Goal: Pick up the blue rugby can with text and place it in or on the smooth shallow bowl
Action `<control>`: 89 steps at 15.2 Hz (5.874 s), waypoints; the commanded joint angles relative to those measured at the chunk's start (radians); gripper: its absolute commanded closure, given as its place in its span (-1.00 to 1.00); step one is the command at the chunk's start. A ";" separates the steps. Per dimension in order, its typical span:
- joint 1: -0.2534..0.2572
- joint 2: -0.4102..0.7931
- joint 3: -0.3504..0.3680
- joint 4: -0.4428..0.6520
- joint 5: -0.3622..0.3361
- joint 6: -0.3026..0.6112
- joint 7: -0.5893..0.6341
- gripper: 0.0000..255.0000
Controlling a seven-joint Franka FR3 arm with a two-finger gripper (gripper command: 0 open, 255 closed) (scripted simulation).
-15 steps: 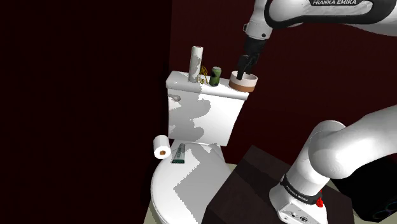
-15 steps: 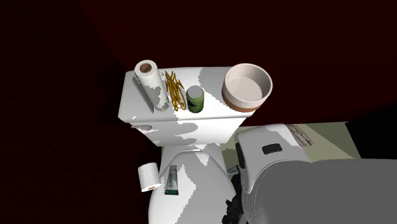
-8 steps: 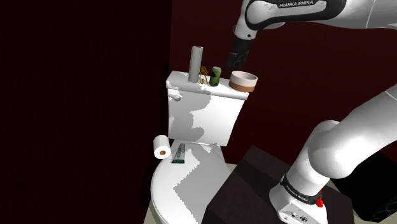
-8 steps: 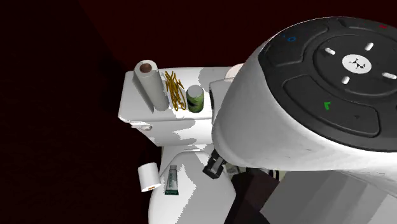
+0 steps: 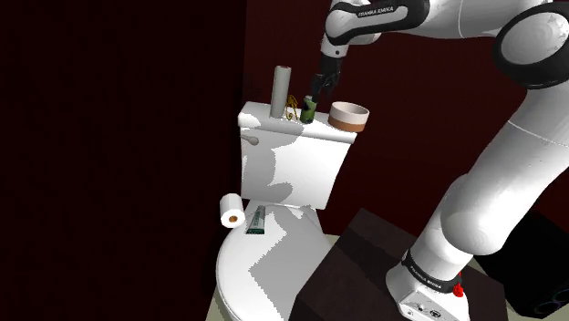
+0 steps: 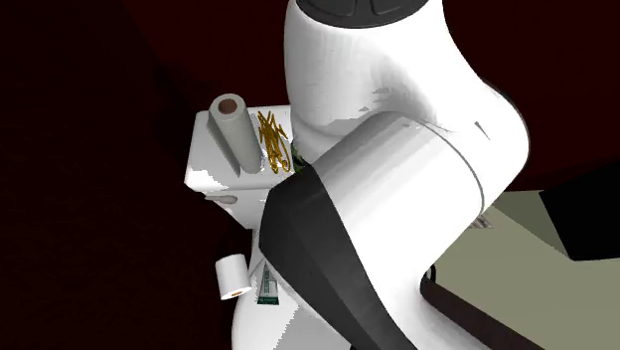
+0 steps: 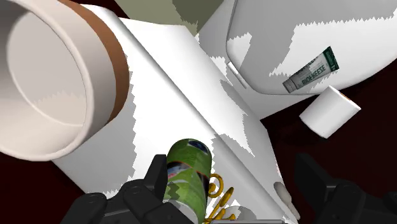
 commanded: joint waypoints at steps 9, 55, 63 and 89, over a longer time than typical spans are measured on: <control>-0.038 0.229 -0.031 0.185 0.073 0.048 -0.066 -1.00; -0.056 0.287 -0.038 0.552 0.096 -0.262 -0.096 1.00; -0.101 0.281 -0.062 0.613 0.108 -0.325 -0.164 1.00; -0.249 0.174 -0.159 0.329 0.119 -0.135 -0.417 1.00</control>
